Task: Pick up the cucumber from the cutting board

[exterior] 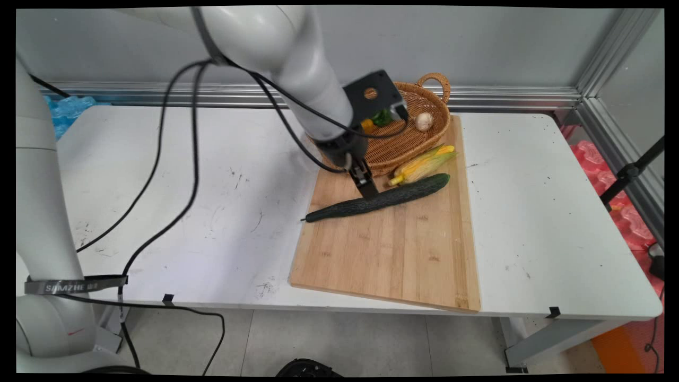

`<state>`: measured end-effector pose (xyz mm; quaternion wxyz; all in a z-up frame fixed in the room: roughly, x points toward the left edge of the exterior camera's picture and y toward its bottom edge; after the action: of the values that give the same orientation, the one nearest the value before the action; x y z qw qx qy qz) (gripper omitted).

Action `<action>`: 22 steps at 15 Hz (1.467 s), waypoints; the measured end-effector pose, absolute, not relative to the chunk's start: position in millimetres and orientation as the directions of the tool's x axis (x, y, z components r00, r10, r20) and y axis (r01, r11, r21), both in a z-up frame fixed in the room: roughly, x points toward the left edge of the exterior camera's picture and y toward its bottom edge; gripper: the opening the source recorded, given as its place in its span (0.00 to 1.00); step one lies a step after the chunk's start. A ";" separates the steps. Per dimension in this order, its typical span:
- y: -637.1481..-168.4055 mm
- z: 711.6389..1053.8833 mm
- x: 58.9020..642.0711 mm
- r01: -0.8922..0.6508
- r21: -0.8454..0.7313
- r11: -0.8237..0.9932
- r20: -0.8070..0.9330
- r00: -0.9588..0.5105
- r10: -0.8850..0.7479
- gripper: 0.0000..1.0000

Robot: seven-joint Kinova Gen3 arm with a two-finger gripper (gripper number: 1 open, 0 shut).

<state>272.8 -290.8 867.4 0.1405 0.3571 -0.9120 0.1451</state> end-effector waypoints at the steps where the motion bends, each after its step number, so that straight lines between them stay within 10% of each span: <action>1: -292.2 861.9 266.3 -0.700 -0.171 0.694 0.354 -0.701 -0.620 1.00; 21: -311.2 791.2 215.0 -0.756 -0.218 0.617 0.260 -0.654 -0.710 1.00; 22: -311.5 789.6 215.0 -0.756 -0.219 0.617 0.256 -0.654 -0.711 0.00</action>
<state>215.0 -311.5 789.6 0.0721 0.4093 -0.8962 0.1551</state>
